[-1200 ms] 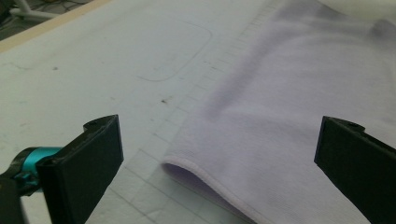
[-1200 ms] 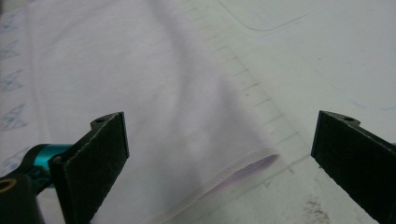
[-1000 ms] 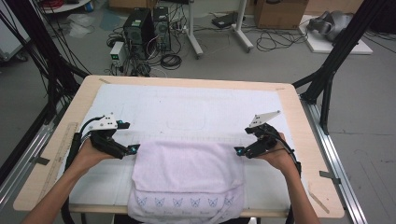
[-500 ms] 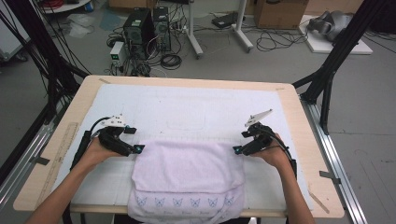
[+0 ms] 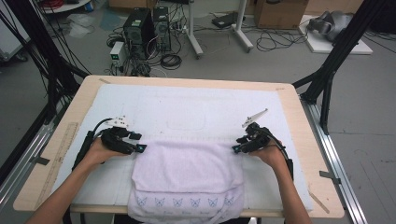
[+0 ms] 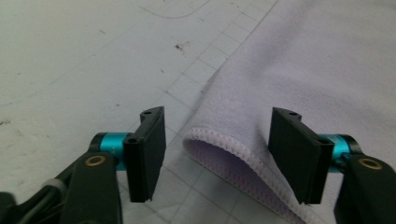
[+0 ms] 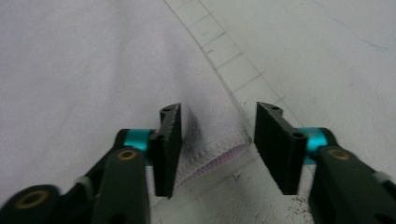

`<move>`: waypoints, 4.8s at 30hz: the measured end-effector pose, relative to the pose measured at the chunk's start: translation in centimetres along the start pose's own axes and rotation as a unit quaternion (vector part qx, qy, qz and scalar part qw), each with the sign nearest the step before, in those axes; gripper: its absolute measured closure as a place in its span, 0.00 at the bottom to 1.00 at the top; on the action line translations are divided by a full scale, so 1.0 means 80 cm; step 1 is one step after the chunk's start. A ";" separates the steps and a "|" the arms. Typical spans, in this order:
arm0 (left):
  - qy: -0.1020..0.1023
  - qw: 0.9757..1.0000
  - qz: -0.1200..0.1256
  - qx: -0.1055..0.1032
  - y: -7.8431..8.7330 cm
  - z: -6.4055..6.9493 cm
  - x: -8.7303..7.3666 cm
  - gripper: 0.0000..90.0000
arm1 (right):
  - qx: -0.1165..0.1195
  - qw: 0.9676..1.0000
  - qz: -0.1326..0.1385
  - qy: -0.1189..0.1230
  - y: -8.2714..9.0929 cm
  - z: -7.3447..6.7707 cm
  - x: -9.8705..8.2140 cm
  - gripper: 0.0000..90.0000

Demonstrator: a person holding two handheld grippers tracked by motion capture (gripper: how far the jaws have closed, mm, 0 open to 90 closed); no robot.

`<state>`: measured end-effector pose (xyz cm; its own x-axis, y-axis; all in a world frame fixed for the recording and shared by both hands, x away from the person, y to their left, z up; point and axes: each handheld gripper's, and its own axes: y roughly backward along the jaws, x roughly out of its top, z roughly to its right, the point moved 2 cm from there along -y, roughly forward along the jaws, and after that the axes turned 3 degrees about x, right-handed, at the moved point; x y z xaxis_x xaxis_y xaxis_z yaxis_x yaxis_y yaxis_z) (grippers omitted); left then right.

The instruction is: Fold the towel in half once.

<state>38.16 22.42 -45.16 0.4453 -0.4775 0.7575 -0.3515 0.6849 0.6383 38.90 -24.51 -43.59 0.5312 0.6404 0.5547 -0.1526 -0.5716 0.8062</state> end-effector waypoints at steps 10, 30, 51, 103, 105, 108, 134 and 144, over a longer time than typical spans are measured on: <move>-0.009 1.000 -0.006 -0.002 -0.001 0.008 0.004 0.92 | 0.007 1.000 -0.013 0.008 0.000 -0.005 0.002 0.94; -0.026 0.999 0.026 0.021 0.019 0.005 0.037 0.96 | -0.044 0.998 0.028 0.023 0.024 -0.011 0.030 0.96; -0.019 0.997 0.054 0.059 0.048 -0.031 0.096 0.96 | -0.099 0.990 0.094 0.022 0.066 0.007 0.078 0.96; 0.023 0.997 0.002 0.071 -0.042 -0.132 0.093 0.92 | -0.107 0.991 0.065 -0.047 -0.009 0.111 0.113 0.94; 0.025 0.997 -0.003 0.066 -0.044 -0.132 0.092 0.87 | -0.105 0.991 0.060 -0.052 -0.012 0.113 0.112 0.93; 0.025 0.998 -0.002 0.065 -0.046 -0.133 0.090 0.79 | -0.108 0.991 0.062 -0.052 -0.013 0.114 0.111 0.91; -0.058 0.992 0.110 0.024 0.022 -0.081 0.102 0.02 | -0.061 0.985 0.161 0.014 0.028 0.068 0.107 0.01; -0.076 0.991 0.112 0.006 0.037 -0.056 0.068 0.02 | -0.039 0.988 0.140 0.050 0.036 0.046 0.073 0.01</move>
<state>43.25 24.34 -39.73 0.2264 -0.3914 0.8920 -0.4386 0.7767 0.4521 44.65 -24.31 -38.78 0.3751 0.5124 0.7725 -0.3478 -0.6947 0.6296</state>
